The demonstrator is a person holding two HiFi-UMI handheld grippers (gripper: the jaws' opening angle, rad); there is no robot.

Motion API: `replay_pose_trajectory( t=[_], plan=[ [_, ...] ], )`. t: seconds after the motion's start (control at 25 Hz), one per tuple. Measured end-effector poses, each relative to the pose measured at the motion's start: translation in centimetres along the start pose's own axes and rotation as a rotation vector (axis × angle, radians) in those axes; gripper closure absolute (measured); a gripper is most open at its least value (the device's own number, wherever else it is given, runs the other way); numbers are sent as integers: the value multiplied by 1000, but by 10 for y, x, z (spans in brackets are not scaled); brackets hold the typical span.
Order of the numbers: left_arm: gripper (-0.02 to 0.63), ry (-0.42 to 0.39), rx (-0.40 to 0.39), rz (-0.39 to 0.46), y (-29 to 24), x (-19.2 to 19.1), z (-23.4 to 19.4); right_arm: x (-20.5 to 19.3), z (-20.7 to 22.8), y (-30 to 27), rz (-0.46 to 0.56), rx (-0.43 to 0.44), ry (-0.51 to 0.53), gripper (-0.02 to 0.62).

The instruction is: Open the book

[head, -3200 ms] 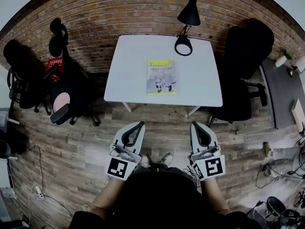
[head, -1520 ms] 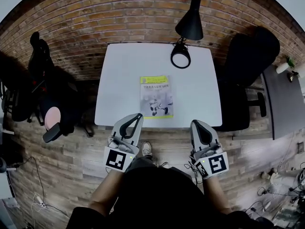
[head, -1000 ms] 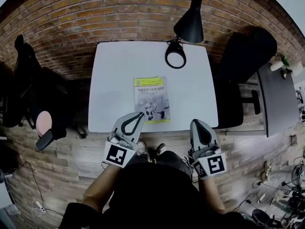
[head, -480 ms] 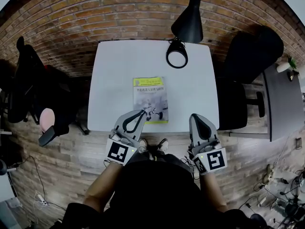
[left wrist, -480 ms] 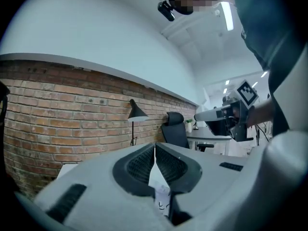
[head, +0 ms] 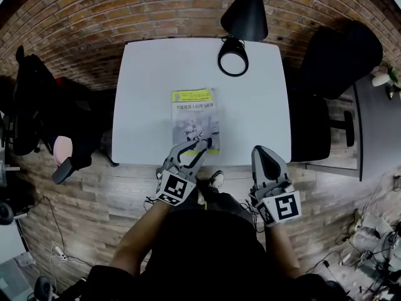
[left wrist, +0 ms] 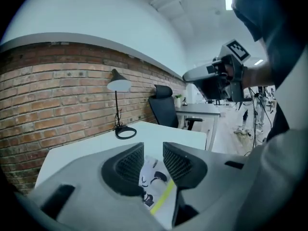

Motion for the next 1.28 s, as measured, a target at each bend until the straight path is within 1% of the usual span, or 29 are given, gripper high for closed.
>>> replay_pose_trajectory(
  t=[0.08,0.16,0.32,0.4,0.48,0.6,0.68,0.72,0.92,1.08,1.28],
  plan=[
    [494,7,-12,-27,-11,-16,7,-1,3,2,9,4,-10,581],
    [480,8,-20,-59,-21,-28,11,-6,6,5,-10,0,-10,581],
    [451,-23,-41,-118,-42,-47,20,-11,11,8,-12,12,-24,581],
    [436,-33,-46,-142,-50,-54,24,-18,16,13,-37,6,-22,581],
    [414,-41,-54,-164,-58,-60,29,-25,21,18,-54,6,-24,581],
    [376,-62,-76,-210,-68,-71,37,-29,24,20,-52,16,-47,581],
    [331,-77,-86,-248,-74,-79,42,-33,28,22,-72,17,-46,581],
    [324,-87,-87,-266,-76,-83,44,-35,30,22,-82,19,-42,581],
    [318,-144,-92,-339,-88,-102,49,-41,37,21,-114,27,-46,581],
    [314,-136,-76,-363,-92,-109,49,-47,40,23,-109,46,-55,581],
    [316,-139,-88,-378,-92,-111,48,-49,47,27,-103,47,-72,581]
  ],
)
Point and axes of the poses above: the fingertips, and each gripper's own axes: y backward along the fingers, z to its right, x out of its top, the point moved 6 cm from there along y, backward along the fingers, and after that the axes turned 9 degrees about z, right-handed, at the moved point
